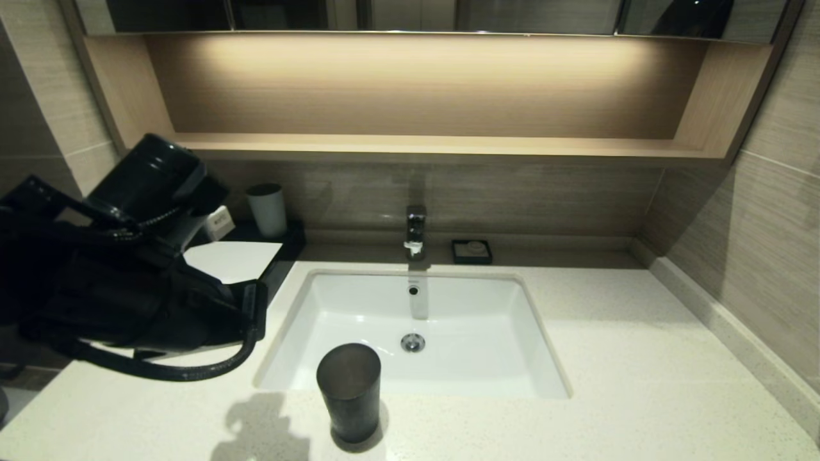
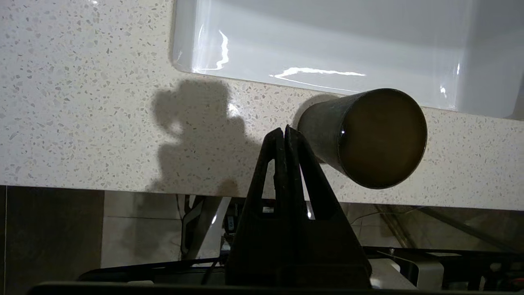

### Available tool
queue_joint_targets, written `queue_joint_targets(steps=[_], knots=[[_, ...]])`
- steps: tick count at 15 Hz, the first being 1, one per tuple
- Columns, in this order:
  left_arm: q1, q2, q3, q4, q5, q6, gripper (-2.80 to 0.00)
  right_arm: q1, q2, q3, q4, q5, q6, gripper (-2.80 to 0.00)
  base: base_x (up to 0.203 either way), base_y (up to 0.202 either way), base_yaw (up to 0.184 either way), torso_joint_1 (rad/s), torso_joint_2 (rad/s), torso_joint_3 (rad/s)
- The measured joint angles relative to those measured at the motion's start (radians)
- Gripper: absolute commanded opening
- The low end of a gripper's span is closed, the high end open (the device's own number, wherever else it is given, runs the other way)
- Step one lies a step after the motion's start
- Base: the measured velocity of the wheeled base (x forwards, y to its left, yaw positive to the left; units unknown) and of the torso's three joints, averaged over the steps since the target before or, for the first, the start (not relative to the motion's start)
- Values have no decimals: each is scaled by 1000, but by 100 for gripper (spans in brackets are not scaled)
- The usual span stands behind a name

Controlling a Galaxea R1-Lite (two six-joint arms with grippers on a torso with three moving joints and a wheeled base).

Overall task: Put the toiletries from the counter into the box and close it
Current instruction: Pick up the cup

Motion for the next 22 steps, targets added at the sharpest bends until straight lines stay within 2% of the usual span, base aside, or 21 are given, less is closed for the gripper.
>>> queue_joint_targets(steps=[7,15,16,22], knots=[[-112,10,-6,16,0,-22,-280,0,0,0,0,0,0,-280,0,0,0,0,0,0],[-129,66,-9,15,1,-22,-280,0,0,0,0,0,0,-280,0,0,0,0,0,0],[-128,75,-11,14,1,-22,0,0,0,0,0,0,0,-280,0,0,0,0,0,0],[-128,120,-42,14,2,-35,0,0,0,0,0,0,0,-280,0,0,0,0,0,0]])
